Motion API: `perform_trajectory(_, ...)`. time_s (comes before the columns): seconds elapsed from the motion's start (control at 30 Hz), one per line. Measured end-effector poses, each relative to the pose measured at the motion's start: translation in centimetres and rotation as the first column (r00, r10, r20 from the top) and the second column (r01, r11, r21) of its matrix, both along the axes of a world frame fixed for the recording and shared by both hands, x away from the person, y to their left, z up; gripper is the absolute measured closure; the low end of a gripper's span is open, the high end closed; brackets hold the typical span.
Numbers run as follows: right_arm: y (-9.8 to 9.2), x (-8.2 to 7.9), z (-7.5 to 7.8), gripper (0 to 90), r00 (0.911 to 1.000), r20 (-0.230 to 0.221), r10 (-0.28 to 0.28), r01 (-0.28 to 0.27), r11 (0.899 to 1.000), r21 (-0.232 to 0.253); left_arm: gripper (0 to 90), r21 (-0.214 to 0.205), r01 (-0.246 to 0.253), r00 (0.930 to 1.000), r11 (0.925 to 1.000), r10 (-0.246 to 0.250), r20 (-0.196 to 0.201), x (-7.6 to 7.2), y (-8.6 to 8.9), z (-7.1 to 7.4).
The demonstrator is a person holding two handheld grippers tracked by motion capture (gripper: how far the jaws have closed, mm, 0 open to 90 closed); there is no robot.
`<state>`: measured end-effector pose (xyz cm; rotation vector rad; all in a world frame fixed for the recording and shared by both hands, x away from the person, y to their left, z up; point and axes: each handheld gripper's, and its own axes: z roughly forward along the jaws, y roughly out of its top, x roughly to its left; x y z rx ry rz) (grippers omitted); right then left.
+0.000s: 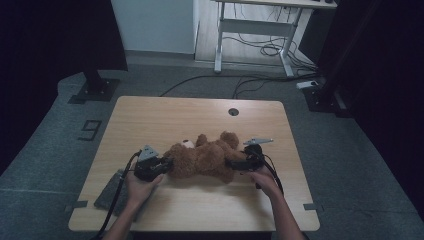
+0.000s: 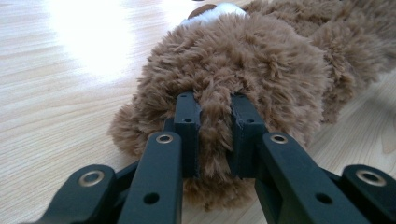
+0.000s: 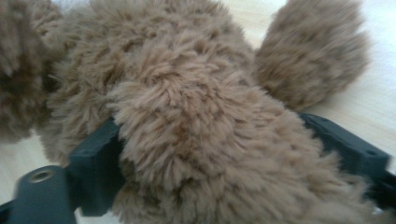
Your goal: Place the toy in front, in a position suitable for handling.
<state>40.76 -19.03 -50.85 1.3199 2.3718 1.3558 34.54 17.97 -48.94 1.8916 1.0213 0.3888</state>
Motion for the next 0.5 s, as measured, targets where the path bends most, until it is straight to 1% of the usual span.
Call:
perform_trajectory(0.03,-0.2,-0.1,-0.1,27.1,0.9999,0.005,0.012,-0.012,1.0,0.014,76.2,-0.001,0.0,1.0,1.0,0.0,0.0,0.0,0.0,0.0)
perform_trajectory(0.1,-0.3,-0.4,-0.2,41.2,0.9991,0.02,0.037,-0.038,0.999,0.028,76.5,-0.005,-0.002,1.0,1.0,0.002,0.0,0.0,-0.1,0.0)
perform_trajectory(0.17,-0.2,-0.8,-0.1,51.5,0.9976,0.049,0.049,-0.05,0.998,0.025,76.7,-0.011,-0.006,1.0,0.9999,0.006,0.001,0.0,-0.1,0.0)
perform_trajectory(0.2,0.0,-1.0,0.1,54.8,0.9957,0.074,0.055,-0.056,0.998,0.011,76.9,-0.016,-0.006,1.0,0.9999,0.006,0.001,0.0,-0.2,0.0)
perform_trajectory(0.3,0.4,-1.7,0.6,60.8,0.9908,0.128,0.044,-0.042,0.999,-0.013,77.2,-0.039,-0.008,0.9999,0.9992,0.008,0.009,0.0,-0.2,0.1)
perform_trajectory(0.33,0.4,-1.8,0.7,62.0,0.9886,0.146,0.036,-0.035,0.999,-0.013,77.3,-0.049,-0.007,0.9999,0.9988,0.007,0.01,0.0,-0.1,0.2)
perform_trajectory(0.4,0.4,-2.0,1.0,63.5,0.9848,0.172,0.022,-0.022,1.0,0.002,77.4,-0.071,-0.003,0.9999,0.9975,0.004,0.014,-0.1,-0.1,0.4)
perform_trajectory(0.43,0.3,-2.2,1.2,64.0,0.9815,0.191,0.014,-0.017,1.0,0.009,77.5,-0.082,0.001,0.9999,0.9967,0.0,0.014,-0.2,-0.1,0.5)
perform_trajectory(0.5,0.1,-2.5,1.5,64.3,0.9761,0.217,0.008,-0.014,1.0,0.025,77.5,-0.084,0.01,0.9998,0.9964,-0.009,0.019,-0.3,-0.1,0.7)
